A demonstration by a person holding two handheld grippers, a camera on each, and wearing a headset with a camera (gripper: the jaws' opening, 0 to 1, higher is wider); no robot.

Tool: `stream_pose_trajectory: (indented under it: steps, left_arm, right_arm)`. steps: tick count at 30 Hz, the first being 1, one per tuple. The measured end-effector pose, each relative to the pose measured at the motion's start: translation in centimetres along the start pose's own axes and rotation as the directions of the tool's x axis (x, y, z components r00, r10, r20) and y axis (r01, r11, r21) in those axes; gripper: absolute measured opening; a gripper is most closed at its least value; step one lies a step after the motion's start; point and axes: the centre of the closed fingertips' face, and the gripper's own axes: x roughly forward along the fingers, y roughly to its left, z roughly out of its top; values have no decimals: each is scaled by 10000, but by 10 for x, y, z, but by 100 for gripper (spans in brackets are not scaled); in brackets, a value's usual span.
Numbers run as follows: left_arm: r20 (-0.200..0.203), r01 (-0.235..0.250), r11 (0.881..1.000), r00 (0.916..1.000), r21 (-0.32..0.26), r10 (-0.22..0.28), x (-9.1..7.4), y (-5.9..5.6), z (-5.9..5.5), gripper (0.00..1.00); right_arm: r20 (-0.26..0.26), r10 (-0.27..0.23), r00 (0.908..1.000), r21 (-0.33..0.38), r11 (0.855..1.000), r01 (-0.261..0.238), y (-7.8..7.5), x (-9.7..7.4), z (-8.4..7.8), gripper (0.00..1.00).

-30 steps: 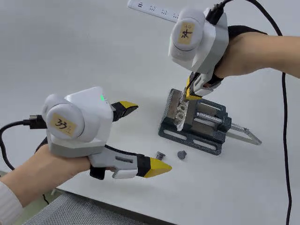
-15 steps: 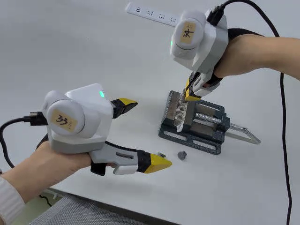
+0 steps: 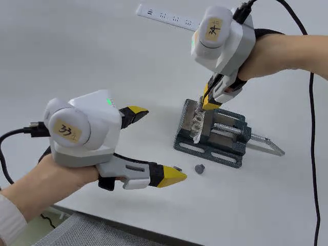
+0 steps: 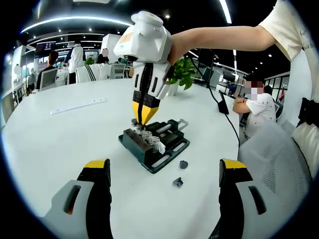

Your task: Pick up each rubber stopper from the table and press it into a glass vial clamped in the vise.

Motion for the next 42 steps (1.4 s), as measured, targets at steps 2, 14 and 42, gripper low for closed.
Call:
stream_pose_trajectory:
  steps: [2,14,42]
  left_arm:
    - [-18,-8,10000,10000,9,8,-1,1,-1,89]
    - [-36,-22,10000,10000,43,22,-2,1,1,89]
    - [-114,-15,10000,9999,3,15,-2,2,-3,89]
  right_arm:
    - [1,12,10000,-20,10000,-12,0,0,0,0]
    - [-77,25,10000,-112,9999,-26,-1,-2,-3,0]
    - [449,329,9985,341,9988,-344,3,-1,5,0]
